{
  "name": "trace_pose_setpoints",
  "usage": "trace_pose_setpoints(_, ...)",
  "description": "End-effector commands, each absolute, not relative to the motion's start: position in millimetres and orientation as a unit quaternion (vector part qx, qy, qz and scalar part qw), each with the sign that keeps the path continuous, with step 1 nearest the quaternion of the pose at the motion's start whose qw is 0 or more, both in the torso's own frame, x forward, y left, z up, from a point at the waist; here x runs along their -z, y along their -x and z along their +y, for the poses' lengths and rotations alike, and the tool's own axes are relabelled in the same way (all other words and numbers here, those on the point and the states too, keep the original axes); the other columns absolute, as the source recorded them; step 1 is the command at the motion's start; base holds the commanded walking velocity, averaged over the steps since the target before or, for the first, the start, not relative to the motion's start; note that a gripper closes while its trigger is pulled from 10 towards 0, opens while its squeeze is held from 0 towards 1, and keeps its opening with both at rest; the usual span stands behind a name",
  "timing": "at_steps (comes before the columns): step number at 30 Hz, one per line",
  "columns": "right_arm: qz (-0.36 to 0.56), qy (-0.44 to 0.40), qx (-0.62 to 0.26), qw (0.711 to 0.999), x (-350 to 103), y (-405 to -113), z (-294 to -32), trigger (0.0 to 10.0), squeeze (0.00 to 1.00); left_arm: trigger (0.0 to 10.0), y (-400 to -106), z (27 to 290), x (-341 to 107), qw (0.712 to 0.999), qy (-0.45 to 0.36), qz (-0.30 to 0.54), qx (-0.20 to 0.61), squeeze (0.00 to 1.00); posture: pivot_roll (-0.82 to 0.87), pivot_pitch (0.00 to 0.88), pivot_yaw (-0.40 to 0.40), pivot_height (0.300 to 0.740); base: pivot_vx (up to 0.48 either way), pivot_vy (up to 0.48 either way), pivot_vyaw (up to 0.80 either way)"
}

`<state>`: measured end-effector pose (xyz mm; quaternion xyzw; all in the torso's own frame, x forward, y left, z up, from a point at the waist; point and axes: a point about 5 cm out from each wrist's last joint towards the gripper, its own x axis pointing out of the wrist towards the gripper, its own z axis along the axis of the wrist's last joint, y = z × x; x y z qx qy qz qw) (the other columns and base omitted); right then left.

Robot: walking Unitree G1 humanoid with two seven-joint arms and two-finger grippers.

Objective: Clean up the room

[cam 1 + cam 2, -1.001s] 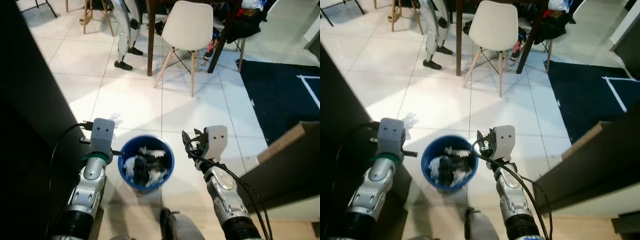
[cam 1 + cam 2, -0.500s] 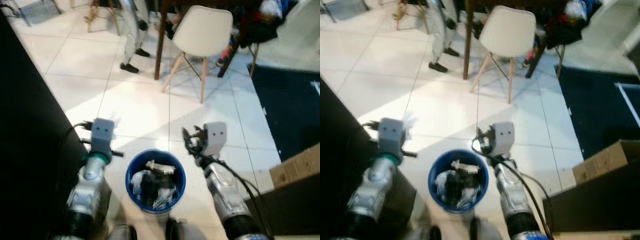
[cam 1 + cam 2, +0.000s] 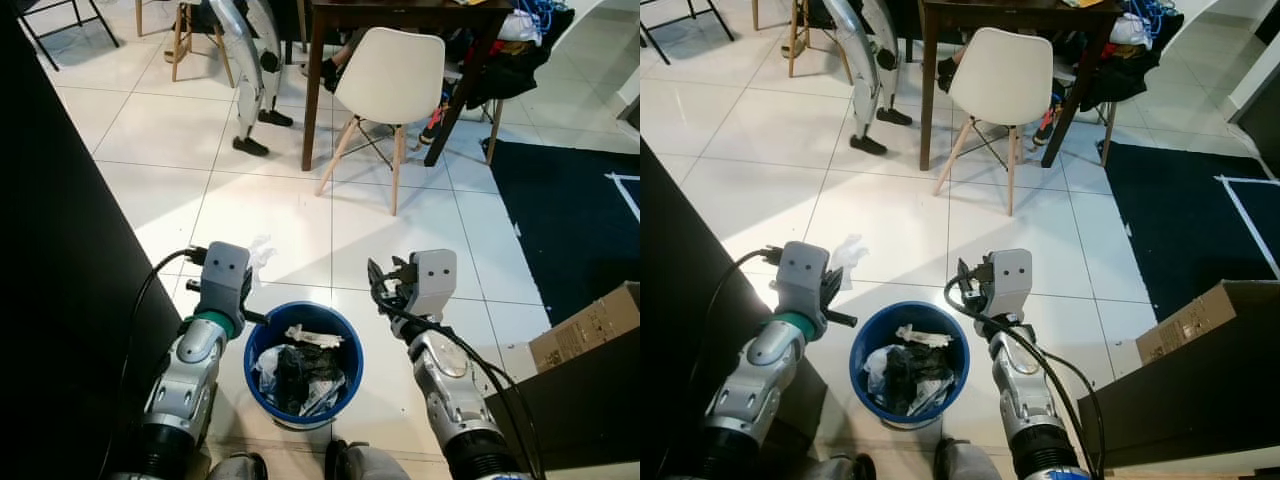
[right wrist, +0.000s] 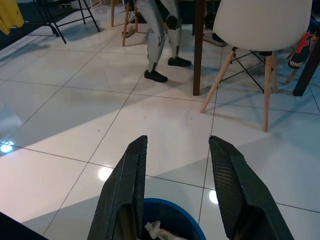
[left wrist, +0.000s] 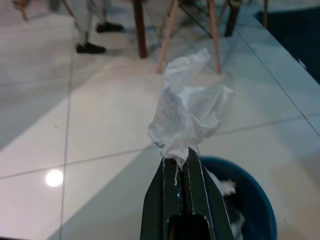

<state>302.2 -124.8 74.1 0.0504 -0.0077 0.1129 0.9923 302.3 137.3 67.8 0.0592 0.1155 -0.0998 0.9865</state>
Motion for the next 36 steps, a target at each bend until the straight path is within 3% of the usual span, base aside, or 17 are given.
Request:
trace_pose_setpoints(1, -0.004, -0.046, -0.118, 0.992, -71, -300, -123, 10.0, 0.0, 10.0, -301, 130, -55, 0.978, -0.06, 0.153, 0.125, 0.0, -0.02, 0.08, -0.001, 0.74, 0.0, 0.0, 0.0)
trace_pose_setpoints(6, -0.042, -0.035, -0.147, 0.988, -91, -303, -106, 10.0, 0.0, 10.0, -310, 108, -32, 0.958, -0.044, 0.233, 0.161, 0.0, -0.06, 0.143, -0.003, 0.74, 0.0, 0.0, 0.0)
trace_pose_setpoints(11, -0.061, -0.042, -0.159, 0.984, -105, -304, -96, 10.0, 0.0, 10.0, -314, 98, -26, 0.949, -0.055, 0.258, 0.173, 0.0, -0.09, 0.205, -0.007, 0.74, 0.0, 0.0, 0.0)
trace_pose_setpoints(16, -0.066, -0.041, -0.165, 0.983, -110, -303, -93, 10.0, 0.0, 10.0, -316, 93, -27, 0.948, -0.053, 0.261, 0.177, 0.0, -0.13, 0.261, -0.009, 0.74, 0.0, 0.0, 0.0)
trace_pose_setpoints(21, -0.072, -0.039, -0.165, 0.983, -115, -297, -95, 10.0, 0.0, 10.0, -337, 81, -52, 0.963, -0.071, 0.201, 0.166, 0.0, -0.15, 0.297, 0.001, 0.74, 0.0, 0.0, 0.0)
trace_pose_setpoints(22, -0.074, -0.039, -0.161, 0.983, -116, -296, -97, 10.0, 0.0, 10.0, -341, 80, -58, 0.966, -0.075, 0.186, 0.162, 0.18, -0.15, 0.3, 0.002, 0.74, 0.0, 0.0, 0.0)
trace_pose_setpoints(23, -0.076, -0.039, -0.158, 0.984, -117, -296, -99, 10.0, 0.0, 10.0, -345, 80, -64, 0.969, -0.072, 0.173, 0.157, 0.62, -0.16, 0.304, 0.003, 0.74, 0.0, 0.0, 0.0)
trace_pose_setpoints(24, -0.076, -0.039, -0.158, 0.984, -117, -296, -99, 10.0, 0.0, 10.0, -345, 80, -64, 0.969, -0.072, 0.173, 0.157, 0.62, -0.16, 0.304, 0.003, 0.74, 0.0, 0.0, 0.0)
trace_pose_setpoints(25, -0.077, -0.039, -0.155, 0.984, -118, -295, -100, 10.0, 0.0, 10.0, -350, 80, -71, 0.973, -0.064, 0.16, 0.155, 1.0, -0.17, 0.308, 0.005, 0.74, 0.0, 0.0, 0.0)
trace_pose_setpoints(36, -0.071, -0.026, -0.138, 0.988, -120, -290, -108, 10.0, 0.0, 10.0, -361, 75, -86, 0.976, -0.056, 0.133, 0.164, 1.0, -0.15, 0.294, 0.013, 0.74, 0.0, 0.0, 0.0)
